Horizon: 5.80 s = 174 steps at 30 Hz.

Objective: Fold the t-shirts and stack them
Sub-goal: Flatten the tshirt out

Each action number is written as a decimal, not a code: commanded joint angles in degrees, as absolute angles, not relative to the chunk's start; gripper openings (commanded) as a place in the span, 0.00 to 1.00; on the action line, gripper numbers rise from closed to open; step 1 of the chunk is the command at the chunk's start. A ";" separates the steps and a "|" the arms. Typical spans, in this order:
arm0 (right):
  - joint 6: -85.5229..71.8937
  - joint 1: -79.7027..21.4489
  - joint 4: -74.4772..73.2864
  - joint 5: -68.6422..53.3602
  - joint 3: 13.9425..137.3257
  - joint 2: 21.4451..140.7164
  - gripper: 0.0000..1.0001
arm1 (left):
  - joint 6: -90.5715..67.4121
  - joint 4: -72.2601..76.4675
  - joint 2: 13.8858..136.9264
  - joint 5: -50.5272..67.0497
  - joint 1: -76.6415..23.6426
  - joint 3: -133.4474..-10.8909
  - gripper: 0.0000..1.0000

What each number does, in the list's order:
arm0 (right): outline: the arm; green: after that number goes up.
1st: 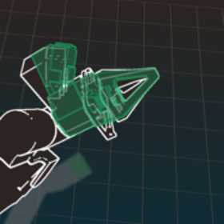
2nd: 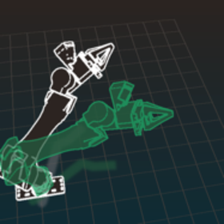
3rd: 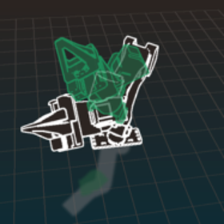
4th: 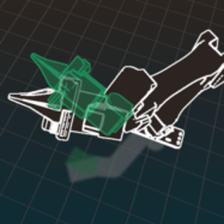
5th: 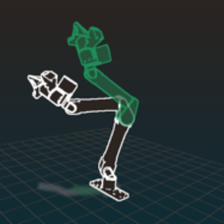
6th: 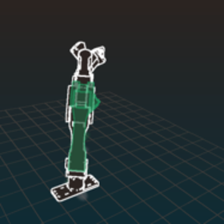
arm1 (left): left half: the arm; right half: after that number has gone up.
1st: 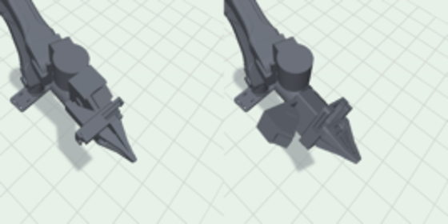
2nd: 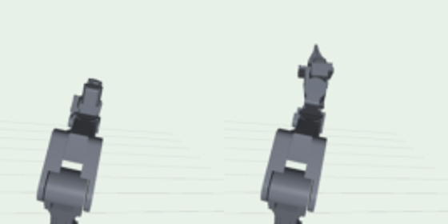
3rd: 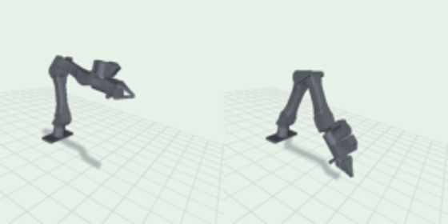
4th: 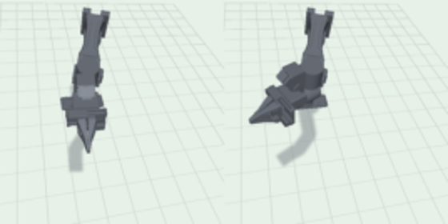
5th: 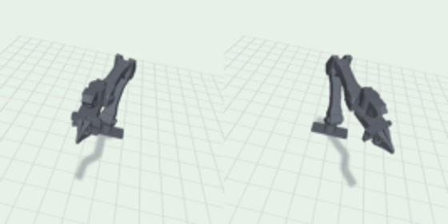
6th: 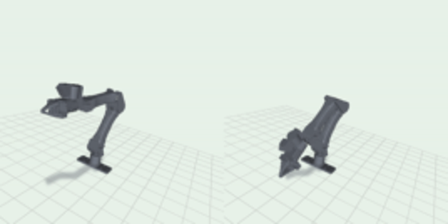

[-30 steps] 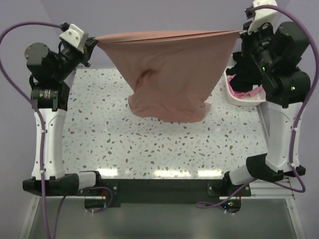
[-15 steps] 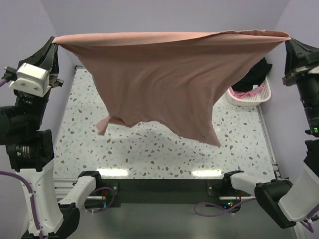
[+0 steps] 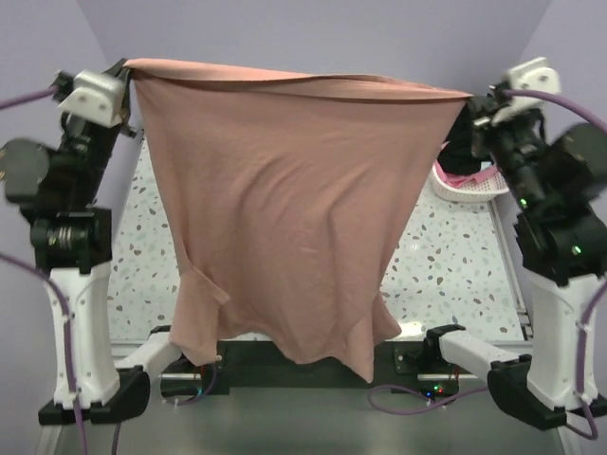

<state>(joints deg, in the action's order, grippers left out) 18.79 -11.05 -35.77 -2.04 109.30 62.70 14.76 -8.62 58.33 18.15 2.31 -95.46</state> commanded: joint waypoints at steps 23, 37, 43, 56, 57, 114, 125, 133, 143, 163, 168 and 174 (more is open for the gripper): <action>29.27 -5.09 -45.42 11.26 81.73 91.58 0.84 | 15.22 -6.21 110.95 11.41 -6.16 -101.45 0.97; 27.16 -8.96 -55.10 0.18 94.74 111.61 0.49 | 24.17 -32.78 89.30 34.72 -14.05 -67.60 0.67; 27.60 -8.62 -52.48 5.00 95.36 115.57 0.45 | 24.52 -30.68 91.66 29.54 -21.70 -61.62 0.65; 27.07 -7.12 -54.93 8.17 100.19 117.24 0.46 | 40.24 -39.81 100.55 10.38 -17.70 -55.11 0.49; 27.07 -7.12 -55.02 8.61 100.46 117.59 0.46 | 43.39 -41.21 100.81 9.94 -15.67 -55.28 0.49; 27.68 -12.57 -62.30 -4.56 88.59 109.27 0.33 | 84.99 -63.44 78.23 14.04 5.45 -49.18 0.65; 24.44 -14.68 -64.16 -8.17 86.40 107.85 0.45 | 67.69 -57.57 88.59 23.64 5.27 -61.08 0.67; 19.34 -13.80 -61.18 -4.58 81.04 106.26 0.43 | 65.22 -52.56 88.68 22.85 5.36 -57.22 0.68; 20.04 -13.80 -56.08 -2.02 82.00 111.18 0.37 | 64.43 -51.68 90.26 21.97 5.27 -57.04 0.68; 21.27 -13.88 -55.99 1.49 86.22 112.41 0.34 | 64.69 -51.68 91.58 22.24 5.27 -57.56 0.69; 21.88 -13.80 -56.25 0.97 86.92 113.99 0.34 | 64.69 -51.68 92.02 22.15 5.27 -58.18 0.69; 22.67 -13.89 -57.30 0.18 85.96 114.17 0.33 | 64.60 -51.59 92.28 22.15 5.27 -57.92 0.69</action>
<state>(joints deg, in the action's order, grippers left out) 21.56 -13.85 -56.38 0.49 85.27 114.63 65.06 -52.36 92.05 21.04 5.17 -56.73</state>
